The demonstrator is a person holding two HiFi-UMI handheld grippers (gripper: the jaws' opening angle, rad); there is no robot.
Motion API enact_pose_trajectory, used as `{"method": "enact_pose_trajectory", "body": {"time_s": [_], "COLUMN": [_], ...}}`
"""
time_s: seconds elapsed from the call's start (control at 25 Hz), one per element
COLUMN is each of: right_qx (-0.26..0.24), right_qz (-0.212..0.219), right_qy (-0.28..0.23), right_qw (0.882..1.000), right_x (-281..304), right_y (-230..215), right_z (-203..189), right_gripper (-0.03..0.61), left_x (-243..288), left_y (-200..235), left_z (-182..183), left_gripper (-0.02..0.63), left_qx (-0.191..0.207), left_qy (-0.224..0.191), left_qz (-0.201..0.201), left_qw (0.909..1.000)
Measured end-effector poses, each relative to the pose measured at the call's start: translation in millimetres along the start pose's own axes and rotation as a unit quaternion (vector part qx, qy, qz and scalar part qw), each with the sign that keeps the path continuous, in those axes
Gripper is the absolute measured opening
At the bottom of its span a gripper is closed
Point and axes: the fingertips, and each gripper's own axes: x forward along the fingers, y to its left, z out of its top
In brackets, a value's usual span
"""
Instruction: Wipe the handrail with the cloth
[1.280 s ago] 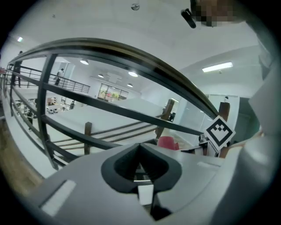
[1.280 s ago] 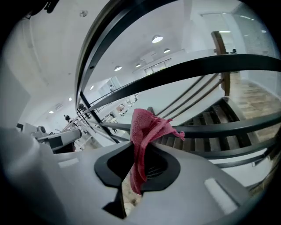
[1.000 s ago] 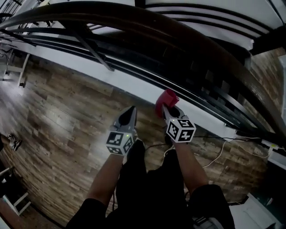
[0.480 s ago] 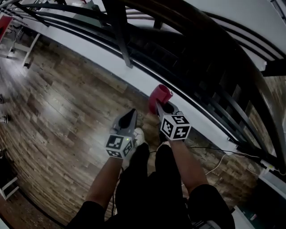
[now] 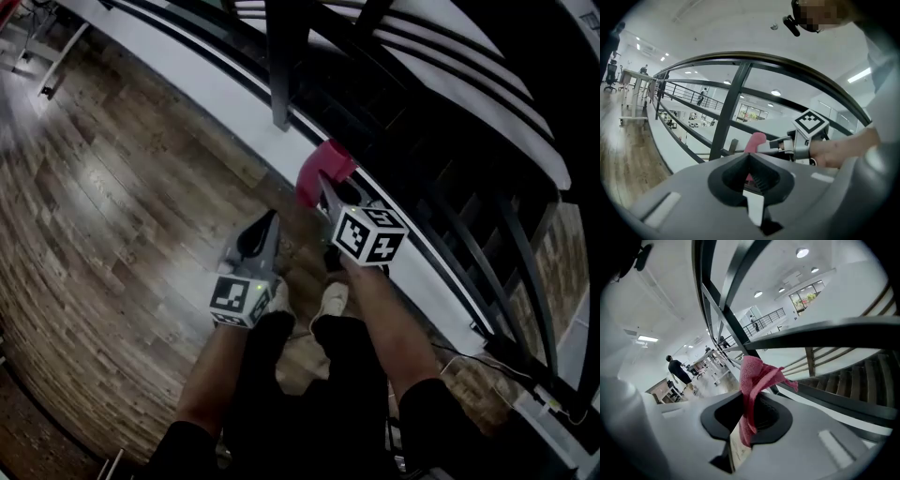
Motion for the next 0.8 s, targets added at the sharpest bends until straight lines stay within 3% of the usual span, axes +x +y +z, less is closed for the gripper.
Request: {"method": "enact_pose_trajectory", "body": {"time_s": [0.16,0.28,0.44,0.52,0.6,0.72,0.8], "right_qx": [-0.052,-0.123,-0.254,-0.33,-0.412,-0.526,-0.601], "right_qz": [0.022,0.029,0.022,0.003,-0.02,-0.075,-0.125], "right_qy": [-0.026,-0.046,-0.079,-0.099,-0.123,-0.132,-0.121], "right_qw": [0.998,0.991,0.964,0.939,0.902,0.837,0.78], "right_x": [62,95,120,128,130,140,157], "right_y": [-24,-32,-27,-22,-11,-6,-15], "right_z": [12,19,42,54,66,75,75], "right_gripper": [0.044,0.046,0.044,0.044,0.044,0.044,0.045], "left_x": [37,64,98,112,126,133,128], "left_y": [22,39,61,73,82,89,90], "left_z": [-27,-48,-59,-68,-72,-72,-72], "left_gripper": [0.0,0.0,0.0,0.0,0.0,0.0,0.0], "left_qx": [0.031,0.018,0.029,0.026,0.03,0.007,-0.017], "left_qy": [-0.047,-0.065,-0.116,-0.128,-0.128,-0.131,-0.138], "left_qz": [-0.005,-0.003,-0.006,-0.003,-0.006,-0.01,-0.01], "left_qw": [0.9984,0.9977,0.9928,0.9914,0.9913,0.9913,0.9902]}}
